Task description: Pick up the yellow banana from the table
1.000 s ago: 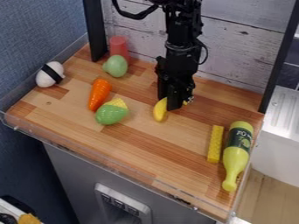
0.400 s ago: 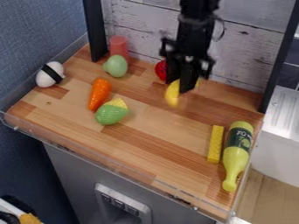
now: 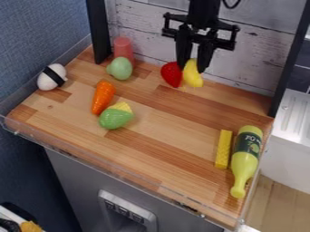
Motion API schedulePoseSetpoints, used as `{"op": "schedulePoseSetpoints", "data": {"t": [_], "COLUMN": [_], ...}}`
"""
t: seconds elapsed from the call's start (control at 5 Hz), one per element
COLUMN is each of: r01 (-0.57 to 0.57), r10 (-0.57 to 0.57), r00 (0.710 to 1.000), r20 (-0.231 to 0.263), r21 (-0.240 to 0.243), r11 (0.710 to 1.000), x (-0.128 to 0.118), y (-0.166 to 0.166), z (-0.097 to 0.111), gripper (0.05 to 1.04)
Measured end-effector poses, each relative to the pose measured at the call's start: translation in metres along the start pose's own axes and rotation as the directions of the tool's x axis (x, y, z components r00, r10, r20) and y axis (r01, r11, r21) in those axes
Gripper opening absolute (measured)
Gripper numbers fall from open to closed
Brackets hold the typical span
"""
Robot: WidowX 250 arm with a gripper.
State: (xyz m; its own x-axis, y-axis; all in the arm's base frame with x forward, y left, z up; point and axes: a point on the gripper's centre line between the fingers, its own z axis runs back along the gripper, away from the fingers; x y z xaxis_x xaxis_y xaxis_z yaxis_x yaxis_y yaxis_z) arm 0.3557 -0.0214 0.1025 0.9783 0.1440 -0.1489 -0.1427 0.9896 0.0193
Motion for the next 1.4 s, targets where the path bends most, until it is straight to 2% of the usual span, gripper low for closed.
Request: {"op": "schedulePoseSetpoints", "data": {"t": [0.2,0.4,0.6,0.8,1.0,1.2,1.4], "r01": [-0.101,-0.06,0.074,0.198,0.309,0.315,0.232], "r10": [0.101,0.06,-0.074,-0.198,-0.309,-0.315,-0.232], "r00": [0.995,0.998,0.997,0.98,0.951,0.949,0.972], "r20": [0.01,0.004,-0.005,0.002,0.001,0.004,0.04], "r21": [-0.009,-0.009,-0.007,-0.005,0.003,0.003,0.005], "r11": [0.995,0.998,0.997,0.98,0.951,0.949,0.973], "x": [0.002,0.002,0.001,0.002,0.002,0.003,-0.001], "y": [-0.002,0.002,0.003,0.003,0.004,0.005,0.005], "z": [0.008,0.009,0.008,0.011,0.012,0.012,0.024], "gripper": [0.342,0.342,0.342,0.342,0.342,0.342,0.342]}}
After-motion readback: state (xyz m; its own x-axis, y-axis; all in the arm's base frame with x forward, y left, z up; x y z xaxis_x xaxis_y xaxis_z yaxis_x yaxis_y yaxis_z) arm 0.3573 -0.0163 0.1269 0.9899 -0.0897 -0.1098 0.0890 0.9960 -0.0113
